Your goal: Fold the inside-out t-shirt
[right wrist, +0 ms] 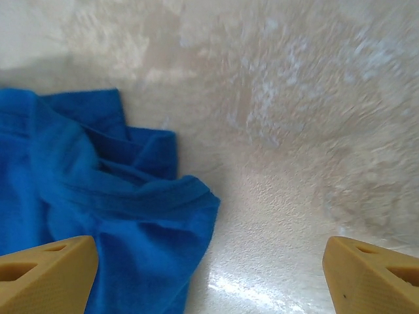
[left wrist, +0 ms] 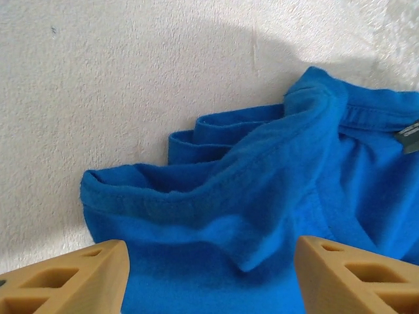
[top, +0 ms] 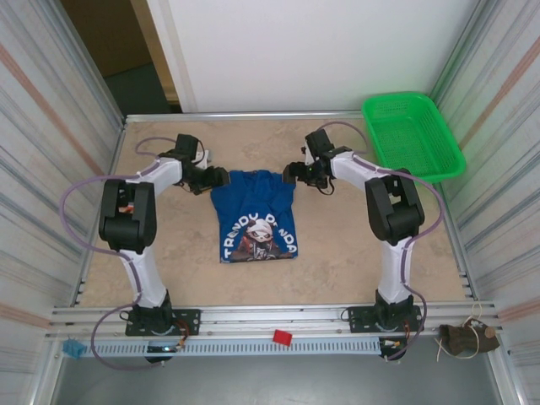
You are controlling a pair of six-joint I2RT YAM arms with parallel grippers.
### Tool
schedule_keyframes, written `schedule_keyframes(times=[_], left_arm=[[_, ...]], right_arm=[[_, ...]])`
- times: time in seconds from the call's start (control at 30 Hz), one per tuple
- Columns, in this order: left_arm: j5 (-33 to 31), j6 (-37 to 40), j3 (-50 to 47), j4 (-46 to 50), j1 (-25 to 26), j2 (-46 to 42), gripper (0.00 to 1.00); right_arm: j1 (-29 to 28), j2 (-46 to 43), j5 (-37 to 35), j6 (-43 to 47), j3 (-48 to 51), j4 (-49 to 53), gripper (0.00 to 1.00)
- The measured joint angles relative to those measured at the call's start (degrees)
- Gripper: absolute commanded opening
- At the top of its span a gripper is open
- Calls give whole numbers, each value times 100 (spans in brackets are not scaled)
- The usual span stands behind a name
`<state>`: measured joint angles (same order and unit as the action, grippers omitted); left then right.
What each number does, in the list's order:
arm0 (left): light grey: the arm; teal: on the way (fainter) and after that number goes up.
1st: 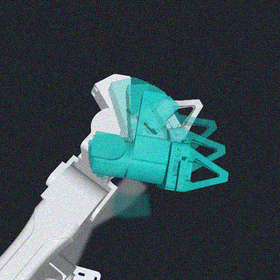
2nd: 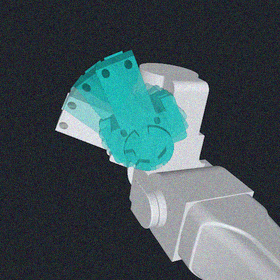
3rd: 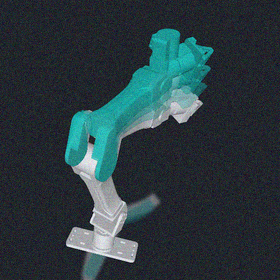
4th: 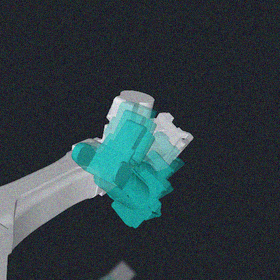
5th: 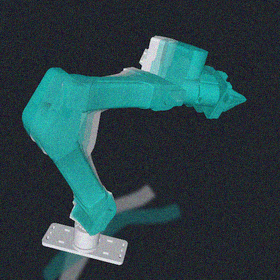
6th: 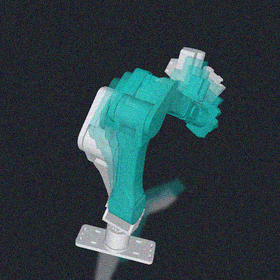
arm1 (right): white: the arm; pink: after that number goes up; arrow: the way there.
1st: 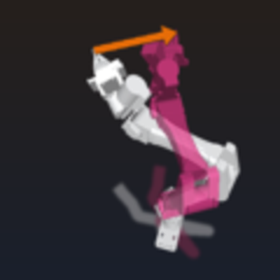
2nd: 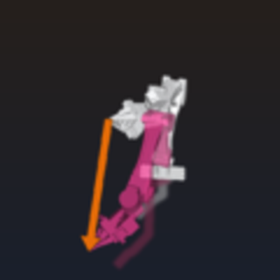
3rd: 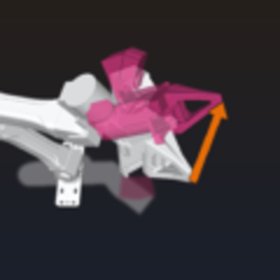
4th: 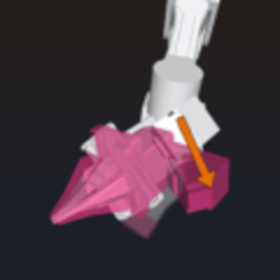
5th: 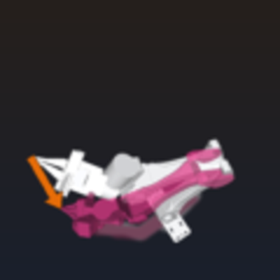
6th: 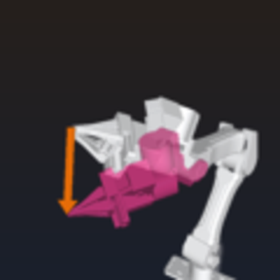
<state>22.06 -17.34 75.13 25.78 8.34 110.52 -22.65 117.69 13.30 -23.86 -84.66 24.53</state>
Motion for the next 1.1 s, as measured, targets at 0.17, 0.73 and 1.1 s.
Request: schedule_keyframes(times=[0.17,0.73,1.1], left_arm=[[-70,170,-48,-118,0,28,74],[114,52,-337,-903,-155,170,78],[146,-74,-238,-990,-13,295,63]], right_arm=[[-81,142,140,13,-76,-46,88],[-271,332,337,-144,-105,-348,87],[-658,584,304,-302,-374,-529,71]])
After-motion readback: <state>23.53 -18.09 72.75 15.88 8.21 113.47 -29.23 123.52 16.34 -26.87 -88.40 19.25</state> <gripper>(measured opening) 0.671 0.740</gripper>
